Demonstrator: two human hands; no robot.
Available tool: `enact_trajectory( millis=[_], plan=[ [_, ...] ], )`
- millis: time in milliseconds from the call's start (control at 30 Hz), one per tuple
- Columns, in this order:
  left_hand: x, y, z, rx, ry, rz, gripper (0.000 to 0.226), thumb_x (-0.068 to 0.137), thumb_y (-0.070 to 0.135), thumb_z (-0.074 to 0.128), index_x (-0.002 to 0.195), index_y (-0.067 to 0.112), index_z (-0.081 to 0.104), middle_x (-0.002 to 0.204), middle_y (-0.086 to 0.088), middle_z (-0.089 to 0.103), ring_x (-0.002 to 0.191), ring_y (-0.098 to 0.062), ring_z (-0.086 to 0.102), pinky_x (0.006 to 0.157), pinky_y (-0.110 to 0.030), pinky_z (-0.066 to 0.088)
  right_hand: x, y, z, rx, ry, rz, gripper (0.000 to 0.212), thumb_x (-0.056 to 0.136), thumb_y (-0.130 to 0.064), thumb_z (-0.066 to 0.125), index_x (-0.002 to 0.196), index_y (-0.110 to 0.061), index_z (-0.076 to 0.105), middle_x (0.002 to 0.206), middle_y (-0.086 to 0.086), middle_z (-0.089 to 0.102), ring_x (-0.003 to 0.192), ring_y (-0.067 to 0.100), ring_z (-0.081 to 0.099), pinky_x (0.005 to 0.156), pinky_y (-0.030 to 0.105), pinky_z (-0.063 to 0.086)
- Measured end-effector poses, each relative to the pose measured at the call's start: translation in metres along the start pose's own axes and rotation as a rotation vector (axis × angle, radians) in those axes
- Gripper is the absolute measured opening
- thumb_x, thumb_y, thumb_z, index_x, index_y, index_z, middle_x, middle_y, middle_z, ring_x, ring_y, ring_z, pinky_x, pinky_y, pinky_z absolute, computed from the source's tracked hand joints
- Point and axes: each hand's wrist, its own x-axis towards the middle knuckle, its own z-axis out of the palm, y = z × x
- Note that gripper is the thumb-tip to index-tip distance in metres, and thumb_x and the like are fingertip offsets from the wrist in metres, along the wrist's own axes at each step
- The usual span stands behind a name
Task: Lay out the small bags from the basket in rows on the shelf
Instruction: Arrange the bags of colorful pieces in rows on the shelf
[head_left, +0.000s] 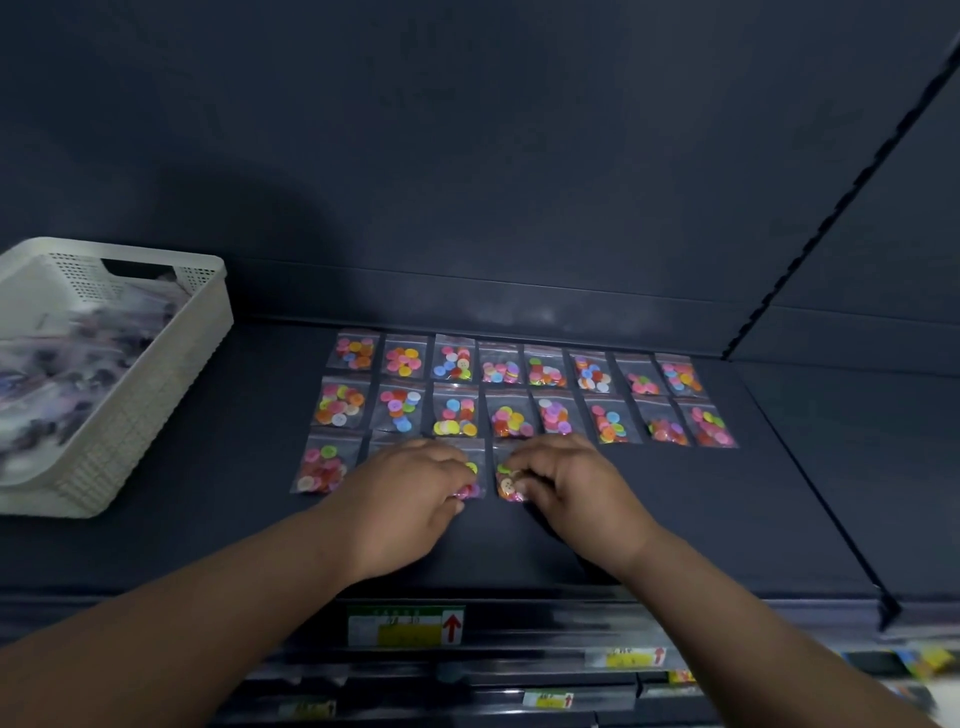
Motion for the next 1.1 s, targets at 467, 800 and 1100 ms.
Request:
enact_trajectory(
  millis=[467, 800, 1100],
  plan=[
    [-0.009, -0.021, -0.054, 0.181, 0.218, -0.106, 0.037, 0.086, 0.035, 0.052, 0.117, 0.016, 0.063, 0.119, -0.004, 0.063, 0.108, -0.023, 0.060, 0.093, -0.032, 0.046, 0.056, -0.053, -0.020, -0.135, 0.072, -0.224, 0.023, 0.086, -0.020, 0.058, 0.107, -0.014, 0.067, 0.106, 0.004, 0.065, 0.099, 0.026, 0.056, 0.088, 0.027, 0.039],
    [-0.094, -0.104, -0.141, 0.335, 0.244, -0.361, 0.051, 0.079, 0.045, 0.042, 0.107, 0.011, 0.069, 0.108, -0.010, 0.069, 0.096, -0.029, 0.066, 0.086, -0.039, 0.051, 0.133, -0.172, 0.015, -0.138, 0.042, -0.391, 0.043, 0.088, -0.031, 0.059, 0.128, -0.018, 0.056, 0.130, 0.004, 0.054, 0.117, 0.028, 0.046, 0.101, 0.038, 0.039],
    [-0.173, -0.202, -0.185, 0.281, 0.264, -0.566, 0.045, 0.083, 0.039, 0.050, 0.114, 0.010, 0.066, 0.109, -0.009, 0.067, 0.101, -0.029, 0.062, 0.085, -0.035, 0.049, 0.204, -0.273, 0.070, -0.108, -0.134, -0.452, 0.039, 0.087, -0.028, 0.056, 0.124, -0.018, 0.057, 0.121, 0.008, 0.056, 0.113, 0.028, 0.047, 0.097, 0.036, 0.041]
  ],
)
